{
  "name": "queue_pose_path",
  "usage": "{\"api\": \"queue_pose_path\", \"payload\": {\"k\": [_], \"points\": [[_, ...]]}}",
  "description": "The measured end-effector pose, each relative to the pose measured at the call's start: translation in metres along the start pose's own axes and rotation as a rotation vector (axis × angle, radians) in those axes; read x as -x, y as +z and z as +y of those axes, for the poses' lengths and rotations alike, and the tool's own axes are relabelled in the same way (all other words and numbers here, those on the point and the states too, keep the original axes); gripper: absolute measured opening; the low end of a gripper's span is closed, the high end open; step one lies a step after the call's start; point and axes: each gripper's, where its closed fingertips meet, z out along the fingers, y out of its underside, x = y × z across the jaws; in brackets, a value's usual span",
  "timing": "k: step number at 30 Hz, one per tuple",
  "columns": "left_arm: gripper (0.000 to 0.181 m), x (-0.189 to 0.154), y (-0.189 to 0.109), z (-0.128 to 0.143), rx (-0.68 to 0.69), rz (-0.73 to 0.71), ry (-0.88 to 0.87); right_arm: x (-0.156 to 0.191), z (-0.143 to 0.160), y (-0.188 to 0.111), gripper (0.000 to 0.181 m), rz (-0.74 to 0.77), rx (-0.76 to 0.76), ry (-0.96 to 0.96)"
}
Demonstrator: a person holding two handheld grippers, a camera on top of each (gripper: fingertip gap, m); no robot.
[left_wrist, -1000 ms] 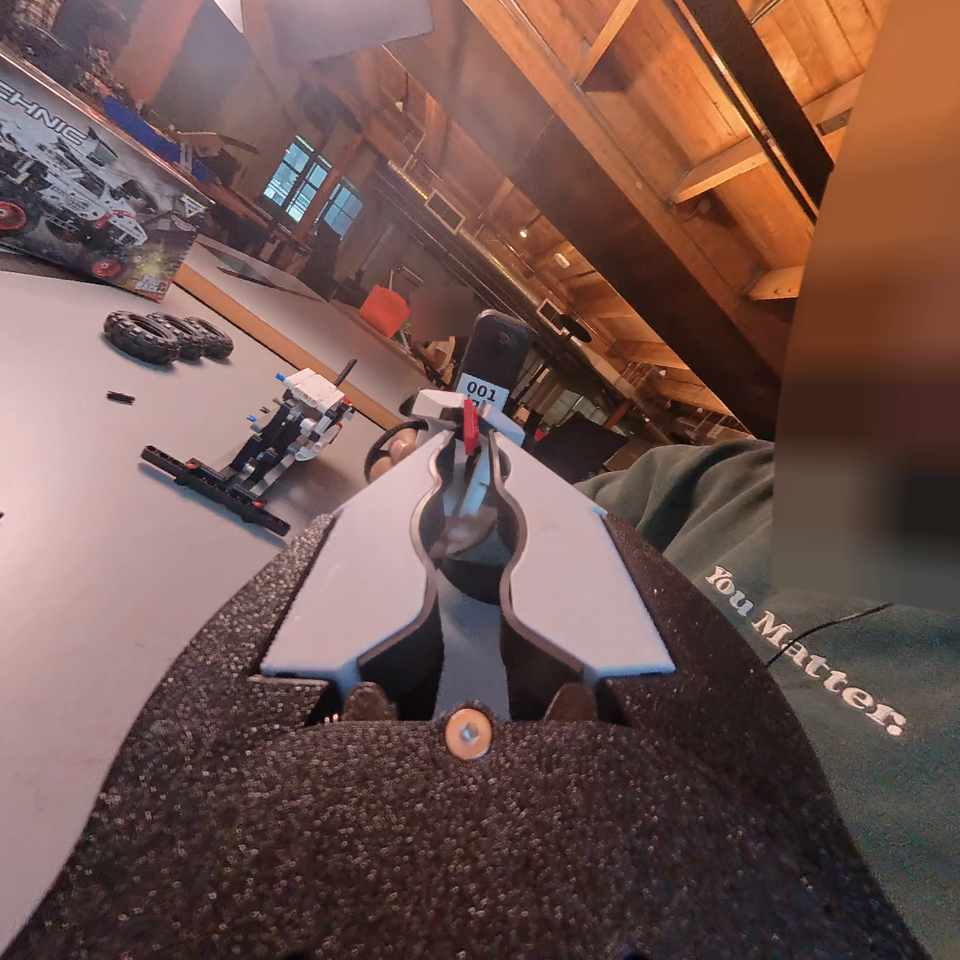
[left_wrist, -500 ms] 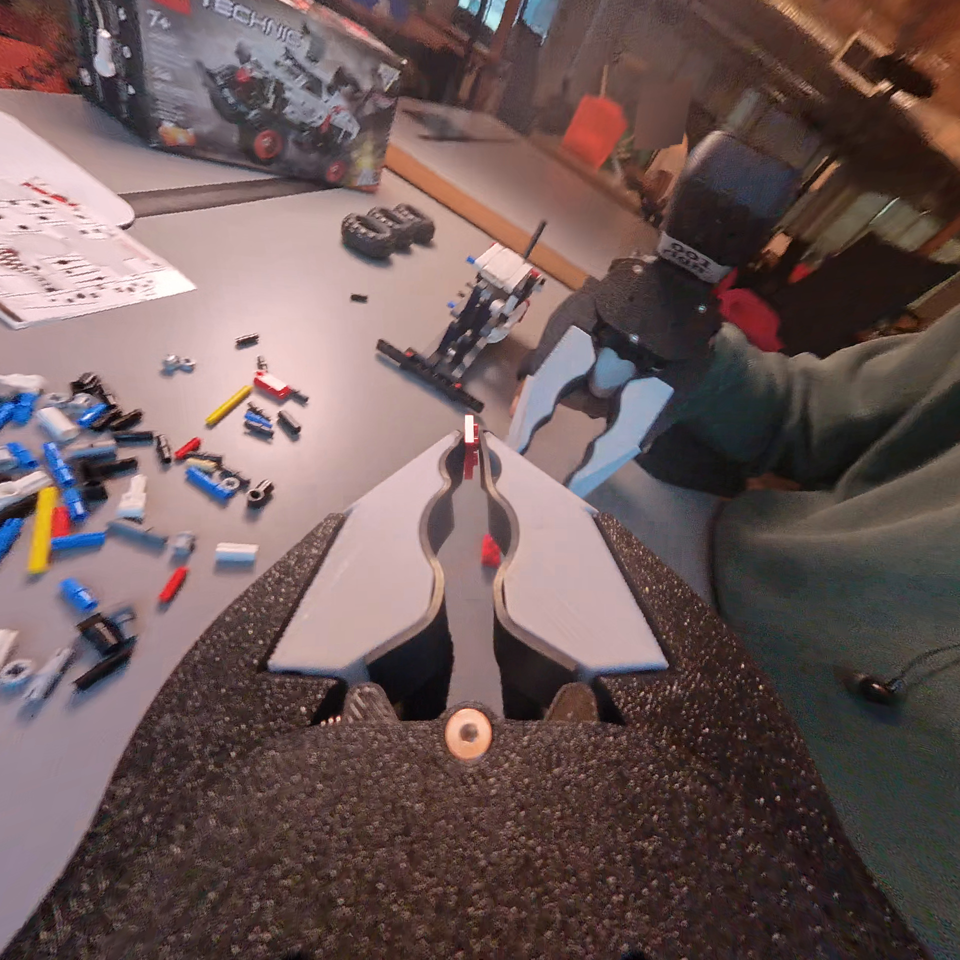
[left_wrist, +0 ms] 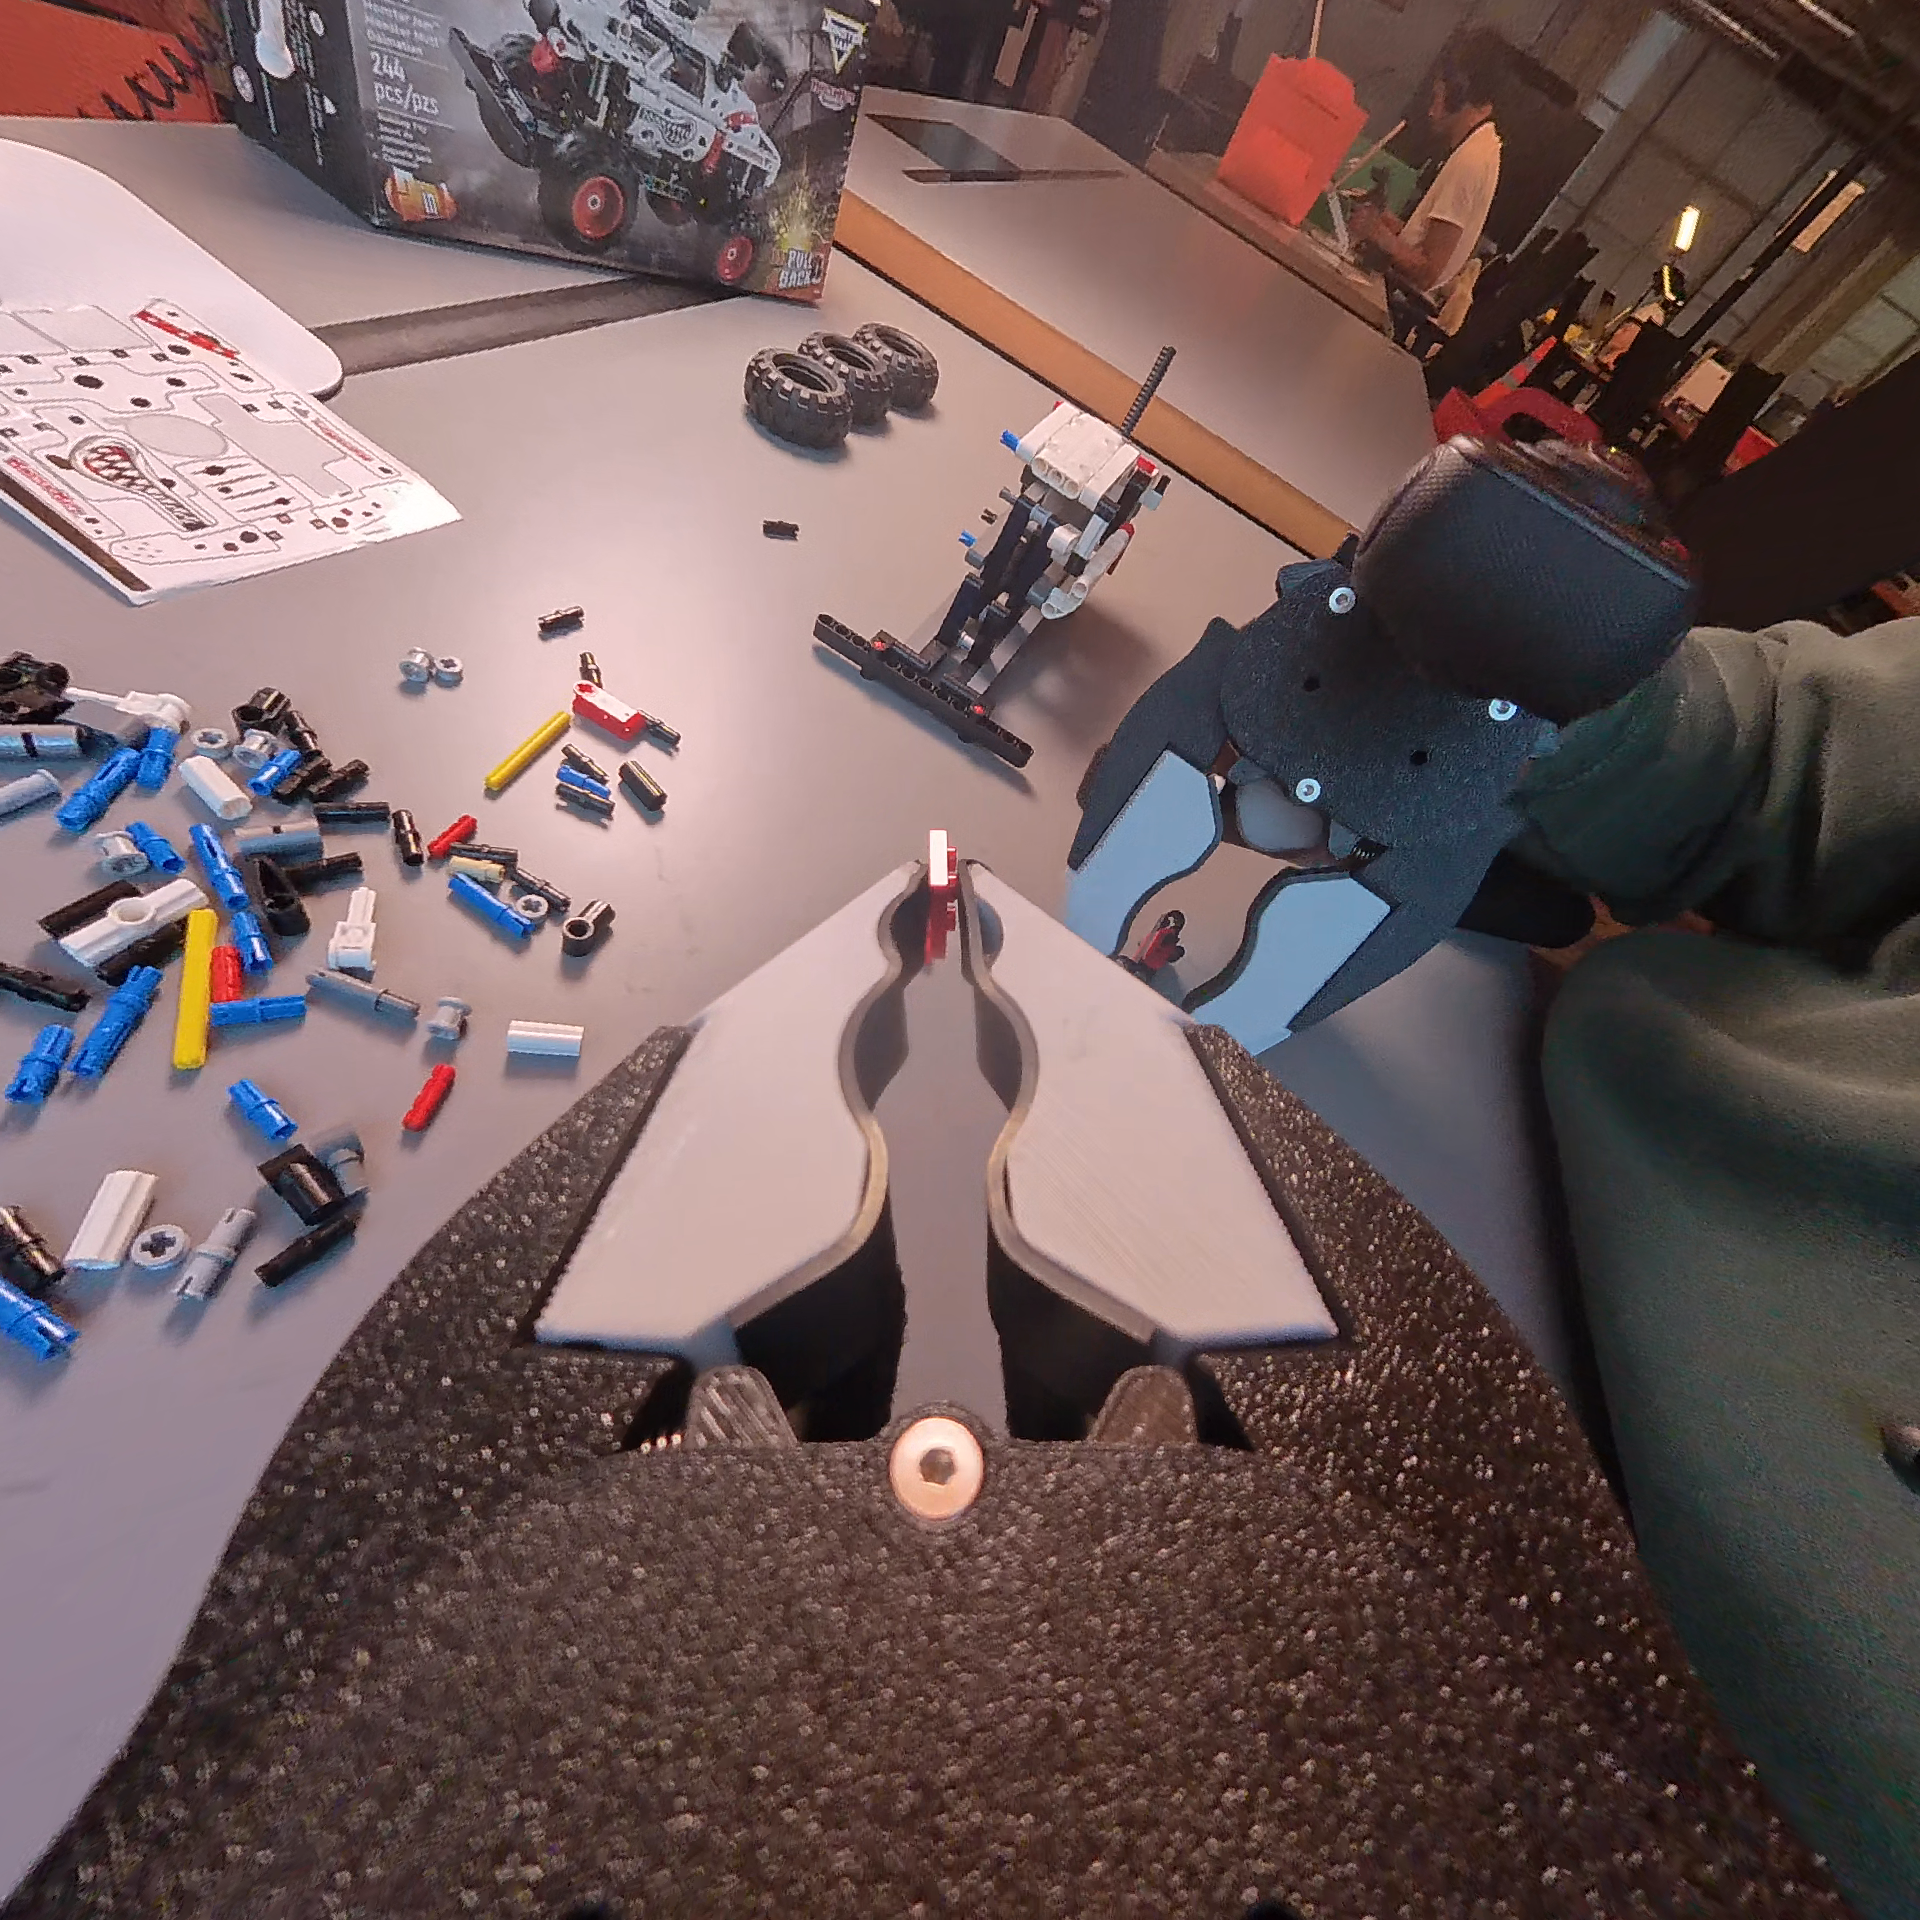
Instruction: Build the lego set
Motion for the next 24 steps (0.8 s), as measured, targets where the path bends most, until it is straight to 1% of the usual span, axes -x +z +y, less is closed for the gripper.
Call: {"api": "queue_pose_path", "payload": {"k": [8,11,14,17,21,24], "points": [[0.005,0.003,-0.006,-0.001,-0.009,-0.009,-0.006,0.001,-0.014,0.008,0.016,0.022,0.0,-0.063],[0.005,0.002,-0.006,0.002,0.003,0.0,-0.012,-0.001,-0.011,0.005,0.016,0.037,0.018,-0.15],[0.005,-0.003,-0.002,0.012,0.052,0.04,-0.024,0.003,0.003,-0.005,0.016,0.017,0.099,-0.262],[0.005,-0.014,0.006,0.029,0.143,0.104,-0.042,0.007,0.017,-0.011,0.016,-0.004,0.183,-0.34],[0.005,-0.028,0.015,0.045,0.228,0.17,-0.083,0.009,0.018,-0.009,0.017,-0.013,0.18,-0.351],[0.005,-0.037,0.018,0.049,0.239,0.225,-0.135,0.009,0.017,-0.011,0.025,-0.021,0.132,-0.323]]}}
